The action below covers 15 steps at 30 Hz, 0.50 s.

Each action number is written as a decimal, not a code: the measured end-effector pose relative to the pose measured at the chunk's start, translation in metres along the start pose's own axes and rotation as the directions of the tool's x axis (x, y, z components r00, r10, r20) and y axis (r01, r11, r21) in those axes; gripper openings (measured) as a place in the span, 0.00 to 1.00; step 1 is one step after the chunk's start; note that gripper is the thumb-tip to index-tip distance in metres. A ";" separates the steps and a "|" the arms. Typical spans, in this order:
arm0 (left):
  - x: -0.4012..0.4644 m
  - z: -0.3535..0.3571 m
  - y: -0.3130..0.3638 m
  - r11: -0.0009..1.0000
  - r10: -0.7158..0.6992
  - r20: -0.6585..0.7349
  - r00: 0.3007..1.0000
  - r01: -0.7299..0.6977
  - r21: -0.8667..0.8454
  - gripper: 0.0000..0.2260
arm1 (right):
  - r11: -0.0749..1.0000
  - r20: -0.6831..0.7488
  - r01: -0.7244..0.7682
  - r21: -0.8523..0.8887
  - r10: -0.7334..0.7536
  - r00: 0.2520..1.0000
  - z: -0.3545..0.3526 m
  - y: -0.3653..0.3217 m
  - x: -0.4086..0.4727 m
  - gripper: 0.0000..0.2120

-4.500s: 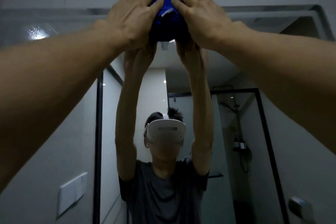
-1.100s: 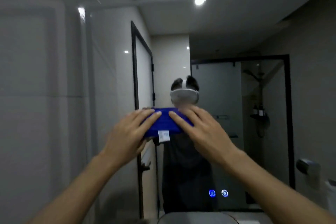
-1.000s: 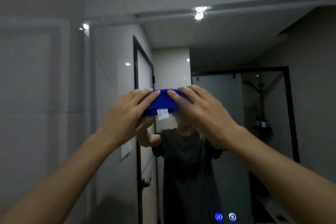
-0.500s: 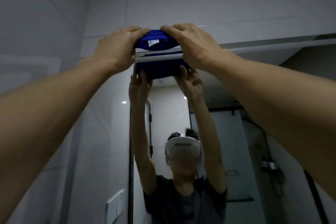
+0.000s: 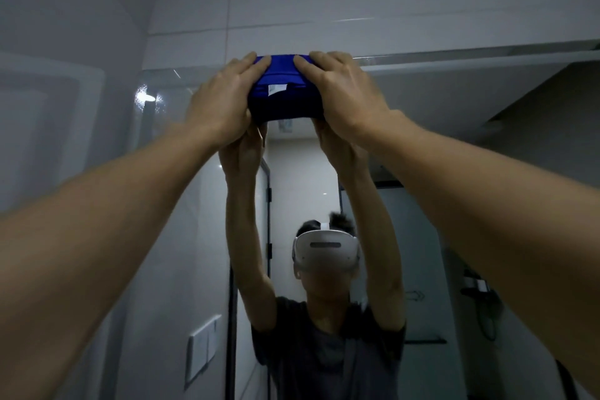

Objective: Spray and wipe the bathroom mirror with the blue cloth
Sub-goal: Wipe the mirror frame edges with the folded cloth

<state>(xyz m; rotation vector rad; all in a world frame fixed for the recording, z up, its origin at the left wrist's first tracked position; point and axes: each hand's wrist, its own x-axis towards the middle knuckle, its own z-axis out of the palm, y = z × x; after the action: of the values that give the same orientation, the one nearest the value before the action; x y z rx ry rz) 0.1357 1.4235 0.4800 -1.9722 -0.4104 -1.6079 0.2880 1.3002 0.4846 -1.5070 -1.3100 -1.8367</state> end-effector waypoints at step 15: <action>-0.132 0.013 0.015 0.996 0.072 0.052 0.996 -0.075 0.049 0.35 | 1.000 -0.019 0.009 0.016 -0.009 1.000 0.013 -0.047 -0.124 0.31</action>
<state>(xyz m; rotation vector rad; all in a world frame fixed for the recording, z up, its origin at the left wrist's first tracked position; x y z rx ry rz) 0.1230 1.4333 0.3472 -1.9703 -0.3899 -1.4905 0.2975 1.3049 0.3519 -1.4744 -1.3219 -1.8375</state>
